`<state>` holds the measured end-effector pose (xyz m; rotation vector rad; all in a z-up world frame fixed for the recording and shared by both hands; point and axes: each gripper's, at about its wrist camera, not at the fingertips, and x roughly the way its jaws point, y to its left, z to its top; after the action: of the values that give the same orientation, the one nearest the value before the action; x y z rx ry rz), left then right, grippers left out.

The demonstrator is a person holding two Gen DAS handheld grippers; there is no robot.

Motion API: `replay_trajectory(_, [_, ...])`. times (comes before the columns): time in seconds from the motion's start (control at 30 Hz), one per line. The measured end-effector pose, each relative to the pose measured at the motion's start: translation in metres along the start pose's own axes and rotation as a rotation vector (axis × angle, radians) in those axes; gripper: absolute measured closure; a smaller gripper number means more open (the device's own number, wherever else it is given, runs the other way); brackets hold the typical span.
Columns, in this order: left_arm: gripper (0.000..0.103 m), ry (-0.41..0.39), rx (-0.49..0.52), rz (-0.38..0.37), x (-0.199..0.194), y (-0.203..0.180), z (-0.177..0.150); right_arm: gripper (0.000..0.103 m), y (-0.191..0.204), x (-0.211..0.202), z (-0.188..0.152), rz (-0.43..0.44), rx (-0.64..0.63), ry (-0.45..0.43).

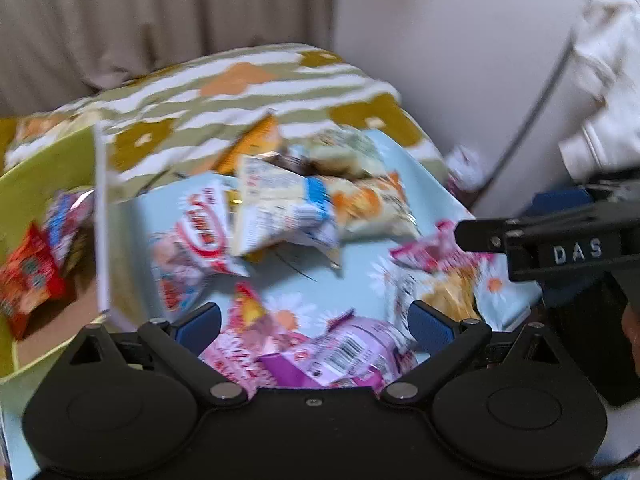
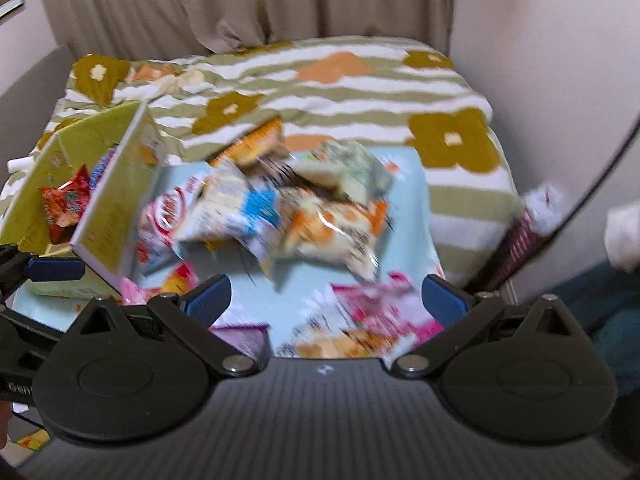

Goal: Organize snacks
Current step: 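Grasp the purple barcode bag with the left gripper while the right grasps the potato-chip bag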

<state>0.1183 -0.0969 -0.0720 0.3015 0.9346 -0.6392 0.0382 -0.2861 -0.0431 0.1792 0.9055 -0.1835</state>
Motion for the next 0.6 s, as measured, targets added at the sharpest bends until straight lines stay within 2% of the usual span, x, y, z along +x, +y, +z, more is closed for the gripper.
replay_trajectory(0.37, [0.002, 0.087, 0.333, -0.157, 0.052, -0.028, -0.007, 0.0, -0.024, 0.035, -0.032, -0.048, 0.166, 0.104])
replay_trajectory(0.6, [0.002, 0.153, 0.43, -0.224, 0.084, -0.033, -0.015, 0.0, -0.026, 0.059, -0.044, -0.051, 0.265, 0.15])
